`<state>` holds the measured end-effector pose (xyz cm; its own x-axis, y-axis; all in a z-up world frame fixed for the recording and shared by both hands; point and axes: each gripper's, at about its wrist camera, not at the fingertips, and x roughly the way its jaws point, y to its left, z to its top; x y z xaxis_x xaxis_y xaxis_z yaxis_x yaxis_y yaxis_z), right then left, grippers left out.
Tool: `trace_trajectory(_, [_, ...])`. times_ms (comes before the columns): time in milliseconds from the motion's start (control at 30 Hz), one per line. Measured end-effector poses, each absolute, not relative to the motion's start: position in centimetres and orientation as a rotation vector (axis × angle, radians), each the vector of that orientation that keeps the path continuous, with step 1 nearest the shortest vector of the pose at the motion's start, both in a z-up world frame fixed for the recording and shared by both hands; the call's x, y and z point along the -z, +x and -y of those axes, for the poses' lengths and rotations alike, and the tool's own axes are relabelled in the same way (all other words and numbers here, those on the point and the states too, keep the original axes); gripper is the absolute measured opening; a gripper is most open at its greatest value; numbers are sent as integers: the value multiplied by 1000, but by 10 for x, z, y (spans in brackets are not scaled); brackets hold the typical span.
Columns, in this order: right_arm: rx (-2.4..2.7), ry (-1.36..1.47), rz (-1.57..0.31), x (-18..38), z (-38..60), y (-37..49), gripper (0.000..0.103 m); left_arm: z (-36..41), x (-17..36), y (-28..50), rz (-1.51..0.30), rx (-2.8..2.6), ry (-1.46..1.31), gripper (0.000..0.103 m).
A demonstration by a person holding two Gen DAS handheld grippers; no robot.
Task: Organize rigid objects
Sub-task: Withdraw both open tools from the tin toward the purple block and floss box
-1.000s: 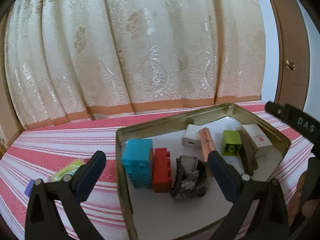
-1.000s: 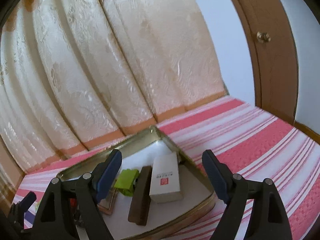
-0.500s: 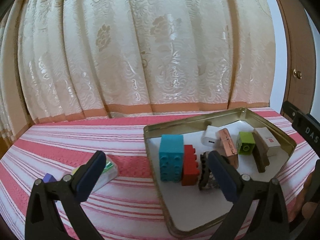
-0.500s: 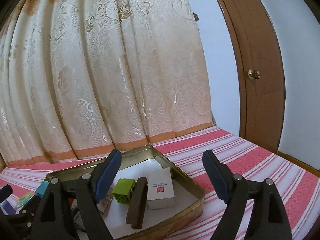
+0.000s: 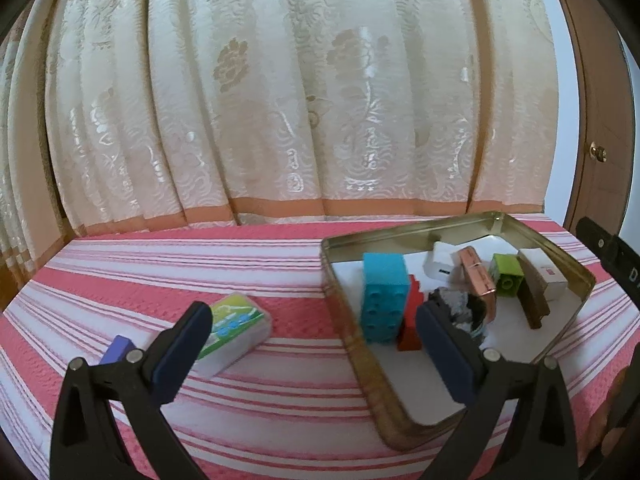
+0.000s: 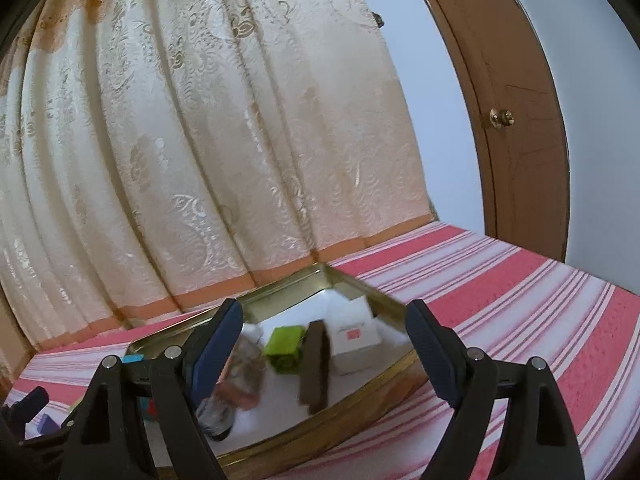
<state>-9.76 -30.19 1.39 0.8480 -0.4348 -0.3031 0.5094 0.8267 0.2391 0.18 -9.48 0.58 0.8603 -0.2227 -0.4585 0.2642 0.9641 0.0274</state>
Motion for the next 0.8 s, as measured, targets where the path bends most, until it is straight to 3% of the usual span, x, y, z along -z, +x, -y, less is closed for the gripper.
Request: trace_trajectory(800, [361, 257, -273, -12, 187, -61, 85, 6, 1, 30, -527, 144, 46, 103])
